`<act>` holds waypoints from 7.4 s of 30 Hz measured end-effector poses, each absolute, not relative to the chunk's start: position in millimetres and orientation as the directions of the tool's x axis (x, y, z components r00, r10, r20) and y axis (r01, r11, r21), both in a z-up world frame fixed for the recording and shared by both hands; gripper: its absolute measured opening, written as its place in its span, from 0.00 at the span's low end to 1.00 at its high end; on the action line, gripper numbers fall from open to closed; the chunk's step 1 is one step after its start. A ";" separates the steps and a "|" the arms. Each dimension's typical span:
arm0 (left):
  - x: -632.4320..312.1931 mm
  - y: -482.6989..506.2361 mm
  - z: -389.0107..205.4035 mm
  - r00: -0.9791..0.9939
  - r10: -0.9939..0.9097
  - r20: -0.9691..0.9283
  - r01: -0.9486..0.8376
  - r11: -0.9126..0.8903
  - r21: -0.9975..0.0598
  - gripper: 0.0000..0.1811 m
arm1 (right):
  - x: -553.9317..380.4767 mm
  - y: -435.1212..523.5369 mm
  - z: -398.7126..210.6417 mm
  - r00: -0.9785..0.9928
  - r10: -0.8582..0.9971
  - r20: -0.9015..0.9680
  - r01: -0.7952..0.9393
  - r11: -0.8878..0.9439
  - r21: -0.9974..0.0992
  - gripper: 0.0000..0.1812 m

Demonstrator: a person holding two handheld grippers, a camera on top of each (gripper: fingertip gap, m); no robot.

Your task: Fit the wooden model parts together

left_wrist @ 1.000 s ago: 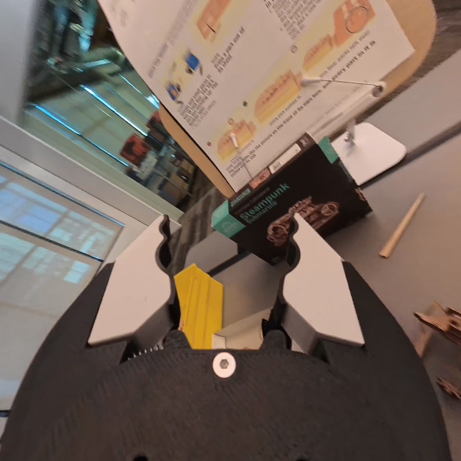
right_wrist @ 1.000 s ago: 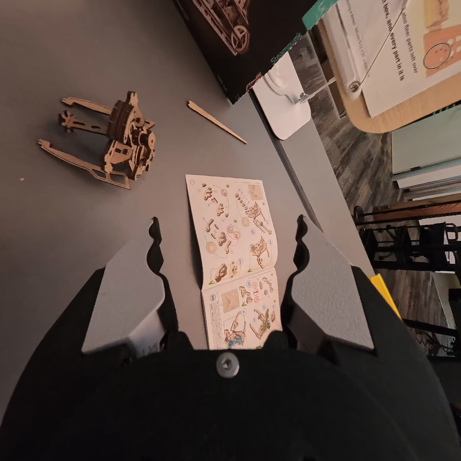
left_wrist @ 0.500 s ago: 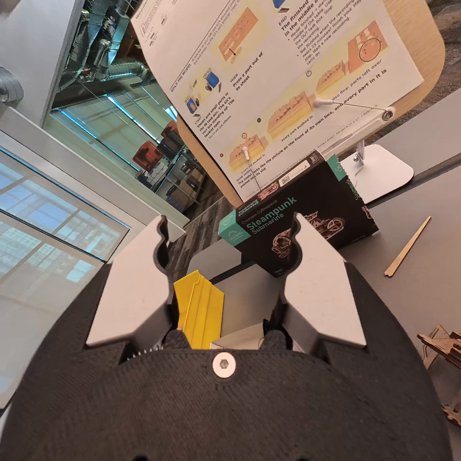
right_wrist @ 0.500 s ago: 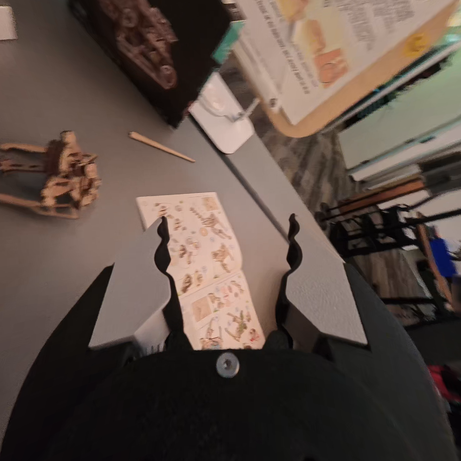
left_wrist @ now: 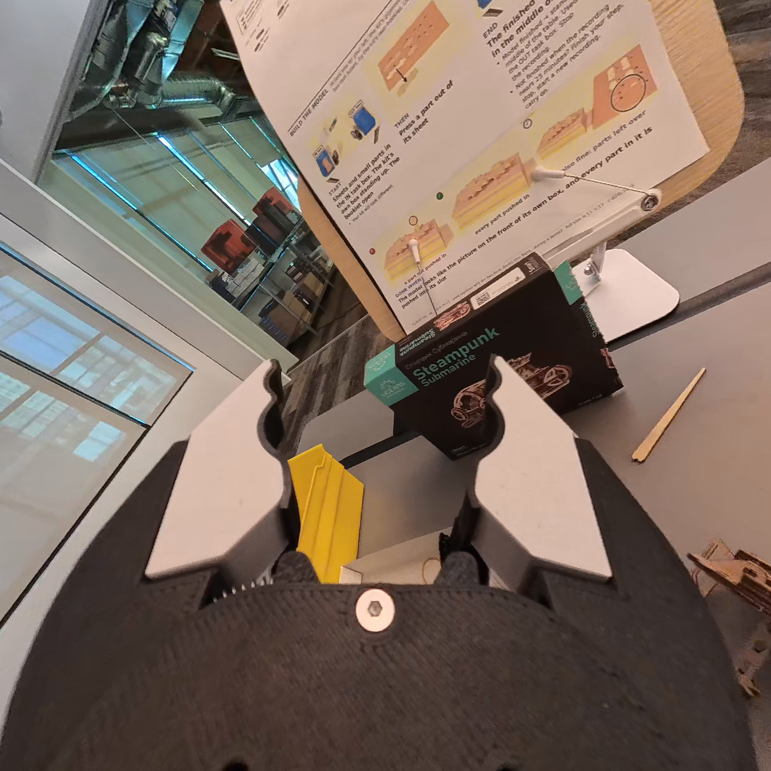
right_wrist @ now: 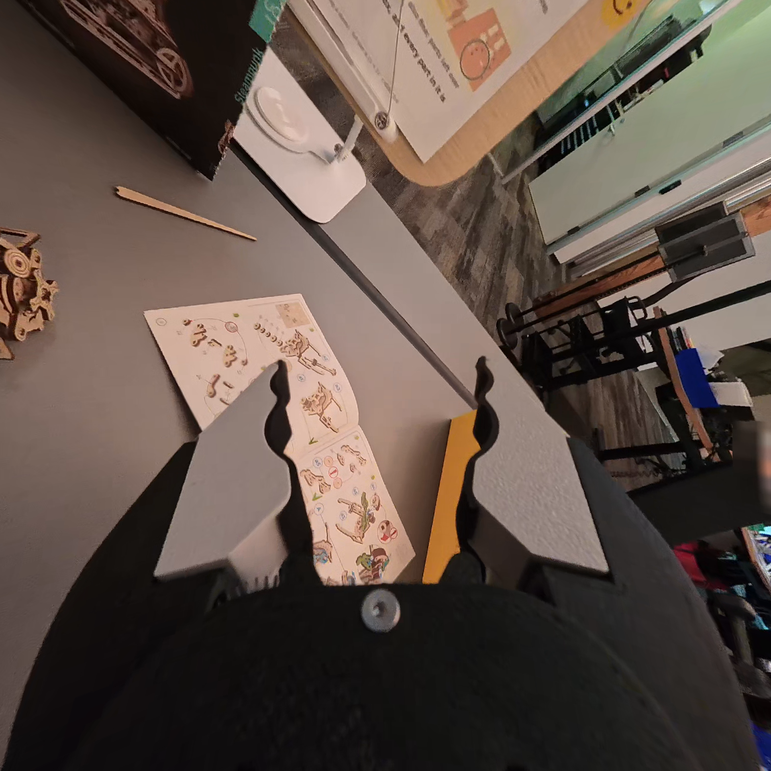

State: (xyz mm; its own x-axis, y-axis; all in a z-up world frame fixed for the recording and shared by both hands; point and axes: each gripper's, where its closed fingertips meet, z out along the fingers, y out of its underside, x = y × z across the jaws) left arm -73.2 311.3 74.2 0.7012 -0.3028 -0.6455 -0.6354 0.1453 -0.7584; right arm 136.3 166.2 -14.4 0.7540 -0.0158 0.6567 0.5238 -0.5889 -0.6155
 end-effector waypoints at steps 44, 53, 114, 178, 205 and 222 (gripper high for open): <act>-48.2 203.1 -102.9 -0.142 -0.977 -0.161 -0.853 0.203 -0.480 0.43 | -8.8 192.2 -114.2 0.479 0.836 0.268 0.647 -0.130 -0.751 0.38; -44.7 208.6 -124.9 -0.069 -0.993 -0.096 -0.910 0.102 -0.401 0.46 | -17.4 207.1 -119.4 0.337 0.916 0.216 0.656 -0.064 -0.752 0.36; -56.3 235.4 -119.8 -0.015 -0.987 -0.163 -0.934 0.072 -0.350 0.37 | -12.6 184.2 -120.0 0.315 0.835 0.451 0.910 -0.130 -0.394 0.13; -27.8 209.6 -125.2 -0.410 -0.807 -0.425 -0.721 0.572 -0.391 0.24 | 91.6 141.8 -0.8 0.769 0.563 0.301 0.545 -0.332 -0.770 0.20; -15.5 155.3 -91.4 -0.559 -0.728 -0.397 -0.515 0.680 -0.522 0.06 | 96.6 135.6 -1.0 0.766 0.637 0.084 0.395 -0.363 -0.844 0.20; -12.0 150.9 8.0 -0.428 -0.901 -0.076 -0.338 0.237 -0.911 0.06 | 33.4 147.6 -21.9 0.462 0.887 0.002 0.160 -0.081 -0.984 0.22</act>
State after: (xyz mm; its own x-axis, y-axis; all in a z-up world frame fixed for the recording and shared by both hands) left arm -12.0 150.9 8.0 -0.4281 -0.9005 -0.0759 -0.3376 0.2372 -0.9109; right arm 33.4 147.6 -21.9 0.4616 0.8871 0.0018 0.1601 -0.0813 -0.9837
